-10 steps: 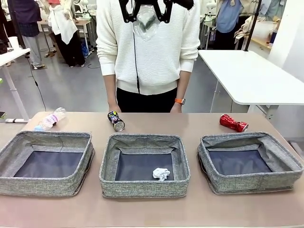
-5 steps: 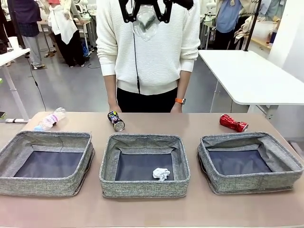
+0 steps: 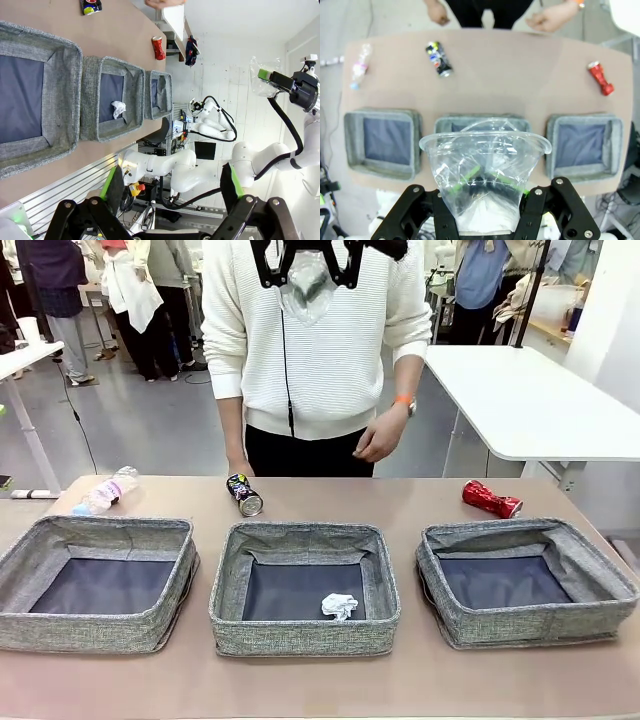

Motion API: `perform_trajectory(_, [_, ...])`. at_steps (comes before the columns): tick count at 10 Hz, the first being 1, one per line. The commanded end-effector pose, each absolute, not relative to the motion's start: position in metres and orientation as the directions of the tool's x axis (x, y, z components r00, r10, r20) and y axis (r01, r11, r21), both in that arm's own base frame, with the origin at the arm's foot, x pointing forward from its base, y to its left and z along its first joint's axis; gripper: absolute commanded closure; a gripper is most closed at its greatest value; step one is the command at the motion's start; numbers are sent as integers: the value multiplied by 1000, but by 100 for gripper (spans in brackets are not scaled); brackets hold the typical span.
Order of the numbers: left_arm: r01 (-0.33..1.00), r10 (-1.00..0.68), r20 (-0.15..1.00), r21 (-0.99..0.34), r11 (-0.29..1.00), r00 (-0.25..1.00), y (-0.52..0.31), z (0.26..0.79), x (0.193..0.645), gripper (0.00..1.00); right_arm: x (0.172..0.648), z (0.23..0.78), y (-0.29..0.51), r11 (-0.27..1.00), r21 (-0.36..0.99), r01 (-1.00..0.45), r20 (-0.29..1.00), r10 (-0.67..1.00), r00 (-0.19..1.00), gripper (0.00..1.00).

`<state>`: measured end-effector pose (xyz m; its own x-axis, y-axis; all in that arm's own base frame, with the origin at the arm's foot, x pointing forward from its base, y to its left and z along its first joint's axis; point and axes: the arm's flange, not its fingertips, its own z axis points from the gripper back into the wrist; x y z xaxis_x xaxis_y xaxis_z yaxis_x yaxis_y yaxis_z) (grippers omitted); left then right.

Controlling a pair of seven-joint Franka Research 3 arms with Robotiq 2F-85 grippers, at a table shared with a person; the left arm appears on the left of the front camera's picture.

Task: Sort the waste into the appropriate baskets.
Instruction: Place the picked waste into the Fabric basket indicated by the person.

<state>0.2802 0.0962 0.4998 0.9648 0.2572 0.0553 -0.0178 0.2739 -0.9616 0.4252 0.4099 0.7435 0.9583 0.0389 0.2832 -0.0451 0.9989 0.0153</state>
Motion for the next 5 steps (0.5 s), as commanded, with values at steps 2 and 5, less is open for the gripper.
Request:
perform_trajectory(2, [8,256,77,-965,261,964,95,501,279,0,424,746,409,998,29,-51,278,41,960,96])
perform_trajectory(5, [8,256,77,-965,261,964,95,501,279,0,424,746,409,998,29,-51,278,41,960,96])
